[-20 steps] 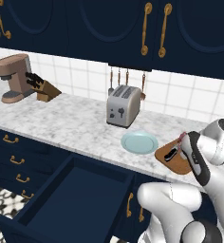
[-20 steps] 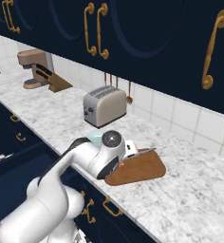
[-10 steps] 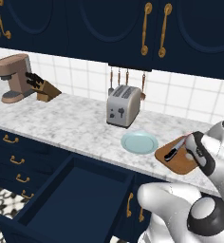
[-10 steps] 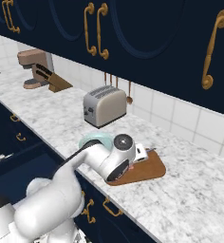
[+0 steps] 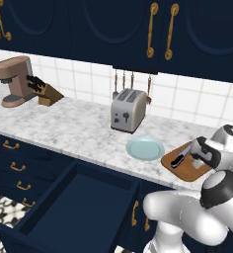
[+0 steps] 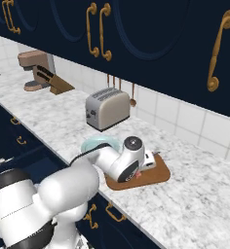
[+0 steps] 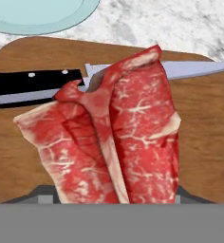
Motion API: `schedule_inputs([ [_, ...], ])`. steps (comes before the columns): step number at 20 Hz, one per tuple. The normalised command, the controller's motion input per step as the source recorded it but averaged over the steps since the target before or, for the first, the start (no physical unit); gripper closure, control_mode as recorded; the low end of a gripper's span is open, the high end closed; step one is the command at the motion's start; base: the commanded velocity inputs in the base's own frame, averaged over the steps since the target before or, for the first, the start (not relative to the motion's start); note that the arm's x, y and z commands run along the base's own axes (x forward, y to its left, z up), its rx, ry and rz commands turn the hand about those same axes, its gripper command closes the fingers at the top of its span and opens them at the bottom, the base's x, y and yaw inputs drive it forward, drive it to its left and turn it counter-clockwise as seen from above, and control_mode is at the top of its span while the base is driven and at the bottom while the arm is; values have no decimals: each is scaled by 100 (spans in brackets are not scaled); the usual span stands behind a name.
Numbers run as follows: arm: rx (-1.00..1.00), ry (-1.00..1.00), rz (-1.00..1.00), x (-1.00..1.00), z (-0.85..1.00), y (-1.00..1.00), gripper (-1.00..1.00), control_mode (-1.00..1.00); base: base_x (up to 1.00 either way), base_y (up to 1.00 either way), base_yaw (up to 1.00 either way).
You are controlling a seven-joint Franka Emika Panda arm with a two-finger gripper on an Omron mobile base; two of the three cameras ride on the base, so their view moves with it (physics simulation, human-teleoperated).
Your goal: Pick up the knife from the drawer and place it on the cutting board. Then place the meat from the plate to the cutting board.
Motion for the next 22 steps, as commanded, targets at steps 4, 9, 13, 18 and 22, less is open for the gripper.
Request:
schedule_inputs([
  [4, 0, 3, 0, 23, -18, -6, 100, -100, 0, 0, 0],
  [9, 0, 0, 0, 10, -5, -19, 100, -100, 0, 0, 0],
  [13, 0, 0, 0, 14, -13, -9, 100, -100, 0, 0, 0],
  [18, 0, 3, 0, 19, -30, 0, 100, -100, 0, 0, 0],
  [22, 0, 3, 0, 17, -28, 0, 100, -100, 0, 0, 0],
])
